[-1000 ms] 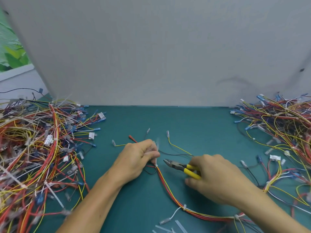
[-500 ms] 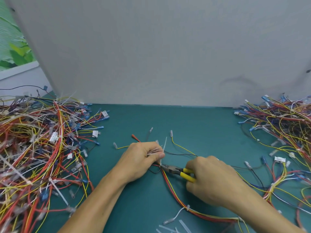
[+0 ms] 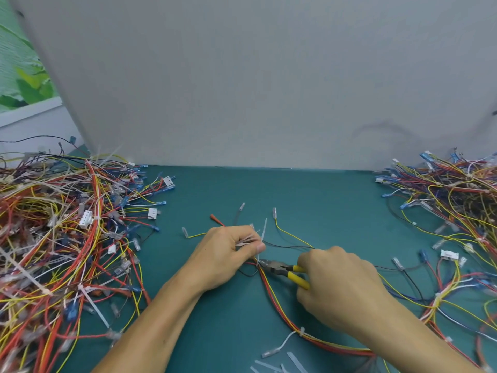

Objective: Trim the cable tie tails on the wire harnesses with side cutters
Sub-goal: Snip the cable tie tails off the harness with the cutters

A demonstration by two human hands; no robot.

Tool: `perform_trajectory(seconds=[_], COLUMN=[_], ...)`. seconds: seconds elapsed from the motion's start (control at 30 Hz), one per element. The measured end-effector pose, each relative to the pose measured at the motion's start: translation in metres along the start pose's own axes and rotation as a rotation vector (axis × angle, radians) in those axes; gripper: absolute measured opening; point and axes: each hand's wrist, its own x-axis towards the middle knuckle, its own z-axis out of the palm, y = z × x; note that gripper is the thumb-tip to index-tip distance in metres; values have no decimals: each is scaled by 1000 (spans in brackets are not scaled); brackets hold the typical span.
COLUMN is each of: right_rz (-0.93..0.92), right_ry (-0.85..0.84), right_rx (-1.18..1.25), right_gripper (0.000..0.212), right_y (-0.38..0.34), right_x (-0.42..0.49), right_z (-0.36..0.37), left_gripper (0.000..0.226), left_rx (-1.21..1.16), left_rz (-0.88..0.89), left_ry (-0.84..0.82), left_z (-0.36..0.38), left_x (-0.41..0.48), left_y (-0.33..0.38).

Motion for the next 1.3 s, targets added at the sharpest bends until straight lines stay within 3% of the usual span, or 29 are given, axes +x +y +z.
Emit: perform_trajectory(seconds=[0.9,1.03,1.1,1.2,1.3], right_rz=[-94,-25,49,128,195], right_ry=[76,107,142,174,178], right_rx=[-112,-20,41,123,151], right_gripper=[11,4,12,14,13], right_y=[-3,8,24,53,80], right_x=[5,5,4,-1,-8], right_z=[15,14,10,2,-4], left_gripper=[17,23,23,22,24], left_rx=[-20,-22,20,63,145], left_rz=[4,13,45,117,194], left_ry=[23,97,122,25,-191], left_z=[0,-11,-22,-32,-26], left_x=[0,-4,-7,-19,-44], left_y=[-2,14,32,67,97])
